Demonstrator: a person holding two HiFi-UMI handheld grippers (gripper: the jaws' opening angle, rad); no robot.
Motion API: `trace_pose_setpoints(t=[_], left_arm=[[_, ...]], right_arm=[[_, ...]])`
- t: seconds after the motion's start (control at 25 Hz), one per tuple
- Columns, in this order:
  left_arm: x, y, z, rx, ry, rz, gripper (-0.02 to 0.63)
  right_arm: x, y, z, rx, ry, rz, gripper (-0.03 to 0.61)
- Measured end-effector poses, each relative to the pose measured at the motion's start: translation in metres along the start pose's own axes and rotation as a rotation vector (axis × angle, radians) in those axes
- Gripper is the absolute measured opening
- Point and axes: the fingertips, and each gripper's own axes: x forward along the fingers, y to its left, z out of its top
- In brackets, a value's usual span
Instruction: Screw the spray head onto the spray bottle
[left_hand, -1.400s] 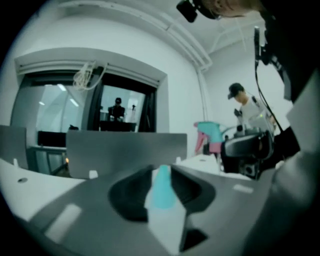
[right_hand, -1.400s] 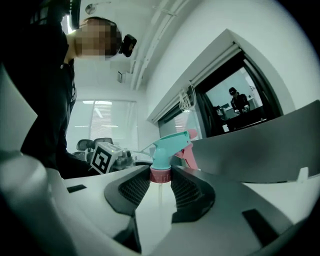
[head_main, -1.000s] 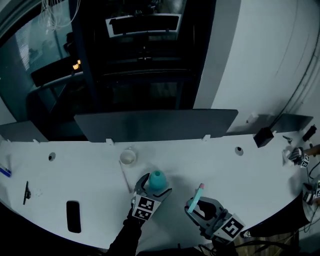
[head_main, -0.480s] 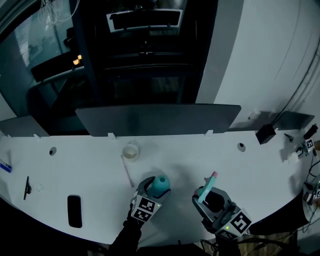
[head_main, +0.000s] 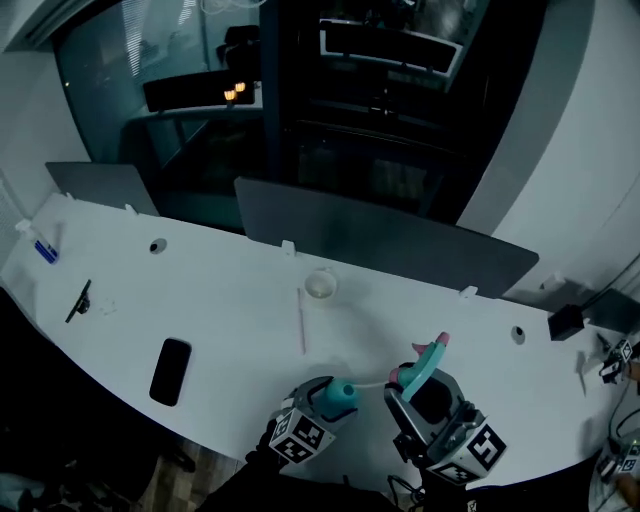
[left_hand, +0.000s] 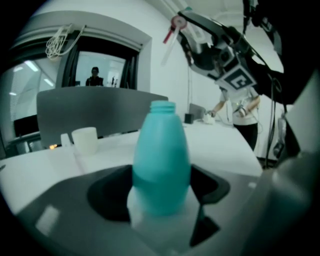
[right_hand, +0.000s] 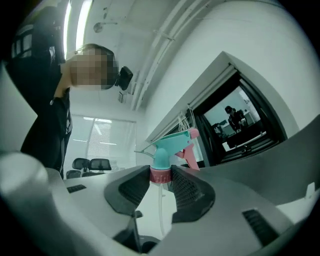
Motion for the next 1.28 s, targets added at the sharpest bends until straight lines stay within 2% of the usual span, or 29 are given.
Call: trace_pose_setpoints(t=[0.4,0.64,0.76,0.88,1.12,1.28], left_arm=[[-0.004,0.001,-0.003,-0.01,-0.016,0.005,0.362],[-0.005,0.004,-0.004,-0.013,-0.019,0.009,0.362],[-0.005,0.003,-0.004,-0.017,-0.016,0.01,0.362],[-0.005,0.003,-0.004,-0.017,-0.015,0.013,0.362],[-0.004,0.002,-0.004,-0.012,-0.021,0.017,0.362],[-0.003,0.001,-0.003,-0.012,-0.024,0.017,0.362]], right_arm=[[0.019,-0.006,-0.123,-0.097,0.236,-0.017,0.135],[0.013,-0.009,-0.17,-0.108,0.315,-0.058,0.135],[0.01,-0.007,-0.182,-0.148,0.338,-0.064,0.135],[0.009,-0.007,-0.182,-0.179,0.312,-0.079,0.135],[0.005,-0.009,-0.181,-0.144,0.242,-0.105,0.135],[-0.001,-0.008,-0.186,-0.148,0.315,-0.128,0.137]])
